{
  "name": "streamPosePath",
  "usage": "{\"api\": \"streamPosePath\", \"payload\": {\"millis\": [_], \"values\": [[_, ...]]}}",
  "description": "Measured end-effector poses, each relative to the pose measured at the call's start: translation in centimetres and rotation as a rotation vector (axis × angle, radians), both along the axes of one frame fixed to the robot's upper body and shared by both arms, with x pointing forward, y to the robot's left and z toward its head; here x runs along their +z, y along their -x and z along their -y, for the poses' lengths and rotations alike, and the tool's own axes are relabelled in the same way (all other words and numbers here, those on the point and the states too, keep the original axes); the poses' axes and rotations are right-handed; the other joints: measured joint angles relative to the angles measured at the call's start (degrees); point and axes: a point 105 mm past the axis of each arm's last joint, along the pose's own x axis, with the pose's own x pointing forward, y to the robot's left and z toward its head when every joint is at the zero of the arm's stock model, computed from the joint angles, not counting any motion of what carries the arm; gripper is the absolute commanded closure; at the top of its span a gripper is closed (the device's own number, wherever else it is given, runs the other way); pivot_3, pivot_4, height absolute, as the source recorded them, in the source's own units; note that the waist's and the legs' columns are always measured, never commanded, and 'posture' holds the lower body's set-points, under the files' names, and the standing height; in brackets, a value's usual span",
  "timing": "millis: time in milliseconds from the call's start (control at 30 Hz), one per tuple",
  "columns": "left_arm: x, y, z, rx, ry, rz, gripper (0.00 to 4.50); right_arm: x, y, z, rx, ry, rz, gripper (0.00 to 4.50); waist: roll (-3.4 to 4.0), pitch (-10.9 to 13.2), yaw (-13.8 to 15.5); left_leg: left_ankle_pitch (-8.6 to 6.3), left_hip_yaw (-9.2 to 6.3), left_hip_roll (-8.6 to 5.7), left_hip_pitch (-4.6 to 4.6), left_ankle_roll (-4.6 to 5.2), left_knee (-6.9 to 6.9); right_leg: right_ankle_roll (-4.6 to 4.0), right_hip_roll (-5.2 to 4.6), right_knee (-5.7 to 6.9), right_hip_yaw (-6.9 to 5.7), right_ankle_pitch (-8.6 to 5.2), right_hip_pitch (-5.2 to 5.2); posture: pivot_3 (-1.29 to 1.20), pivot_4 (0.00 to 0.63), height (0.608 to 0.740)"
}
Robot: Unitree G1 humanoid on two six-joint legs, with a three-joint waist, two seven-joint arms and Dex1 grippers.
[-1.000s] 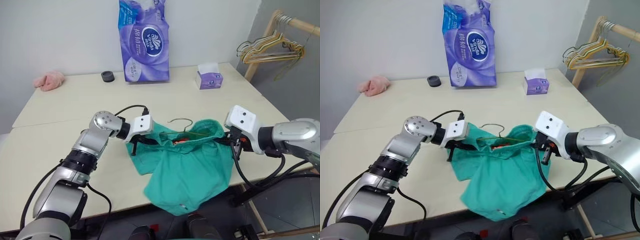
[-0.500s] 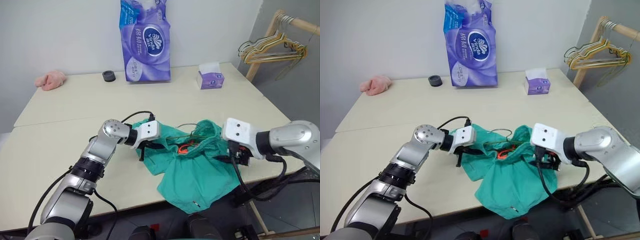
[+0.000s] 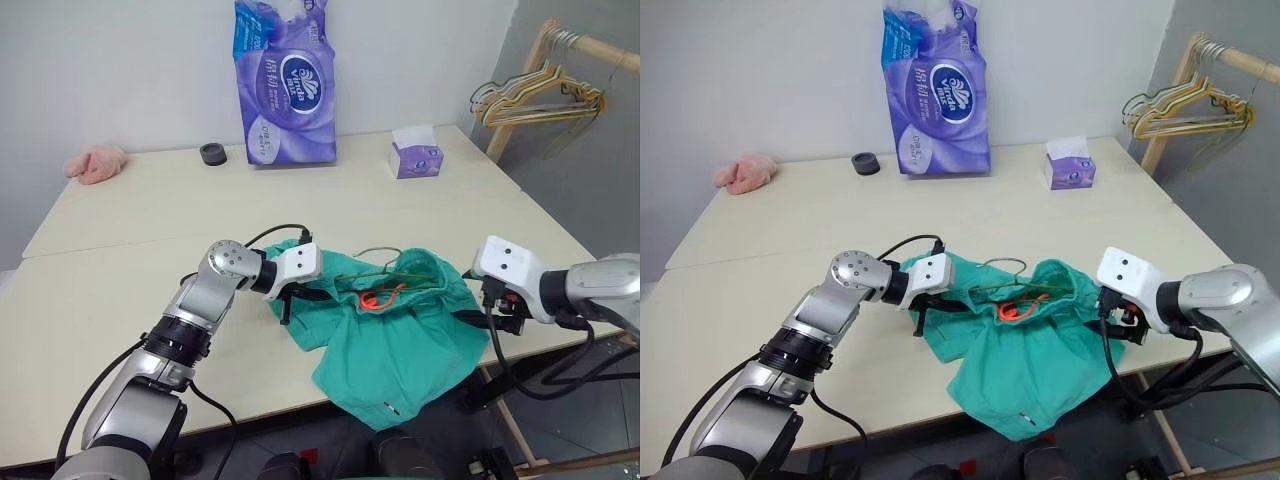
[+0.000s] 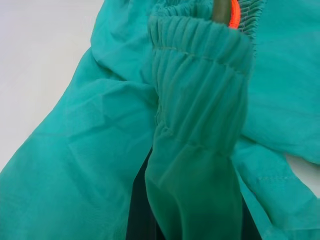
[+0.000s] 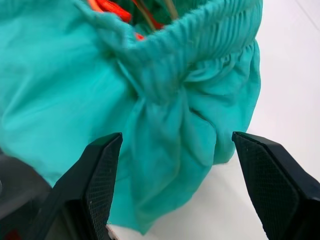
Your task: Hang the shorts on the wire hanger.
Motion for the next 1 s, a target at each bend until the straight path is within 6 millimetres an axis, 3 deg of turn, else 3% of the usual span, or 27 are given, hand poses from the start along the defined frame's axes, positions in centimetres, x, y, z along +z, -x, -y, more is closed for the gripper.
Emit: {"api": "streamPosePath", "payload": {"millis": [300,433,700,767,800,867,1000], "values": [[0.3,0.1,0.2,-0.008,0.005,0.010,4.50,-2.1,-2.5,0.0,0.044,0.075,-0.015,0.76,0.01,0.0,0.1,0.00,-0.04,0.00,-0.02,0.00,0.00,-0.01,0.00,0.00,-0.04,0.00,-0.02,-0.22,0.036,0.740],[0.4,0.1,0.1,0.000,0.009,0.004,4.50,-2.8,-3.0,-0.3,0.072,0.077,-0.037,1.65,0.01,0.0,0.0,0.00,-0.04,0.00,0.00,0.00,0.00,-0.01,0.00,0.04,-0.04,0.01,-0.01,-0.21,0.035,0.740],[0.6,0.0,-0.4,0.011,0.006,0.007,4.50,-3.3,-3.2,-0.6,0.094,0.079,-0.047,4.43,0.02,0.0,0.1,0.00,-0.06,0.00,0.00,-0.01,0.00,-0.02,0.00,0.05,-0.05,0.01,-0.02,-0.21,0.037,0.740],[0.8,-0.3,-0.6,0.028,0.015,0.021,4.50,-3.4,-3.1,-0.9,0.109,0.080,-0.050,4.47,0.04,0.0,0.1,0.00,-0.06,0.00,0.00,-0.01,0.00,-0.02,0.00,0.05,-0.05,0.01,-0.02,-0.21,0.037,0.740],[0.8,-0.3,-0.6,0.033,0.017,0.021,4.06,-3.4,-3.1,-0.9,0.109,0.082,-0.048,4.50,0.05,0.0,0.1,0.00,-0.06,0.00,0.00,-0.01,0.00,-0.02,0.00,0.05,-0.05,0.01,-0.02,-0.21,0.037,0.740],[0.8,-0.4,-0.6,0.049,0.036,0.007,3.70,-3.4,-3.1,-1.0,0.112,0.085,-0.048,4.50,0.04,0.0,0.1,0.00,-0.06,0.00,0.00,-0.01,0.00,-0.02,0.00,0.05,-0.05,0.01,-0.02,-0.21,0.037,0.740],[2.5,-1.3,-0.9,0.101,0.140,-0.014,2.52,-3.2,-2.8,-1.3,0.129,0.078,-0.046,4.50,0.04,0.0,0.1,0.00,-0.08,0.00,0.00,-0.01,0.00,-0.02,0.00,0.06,-0.07,0.01,-0.02,-0.21,0.037,0.740]]}}
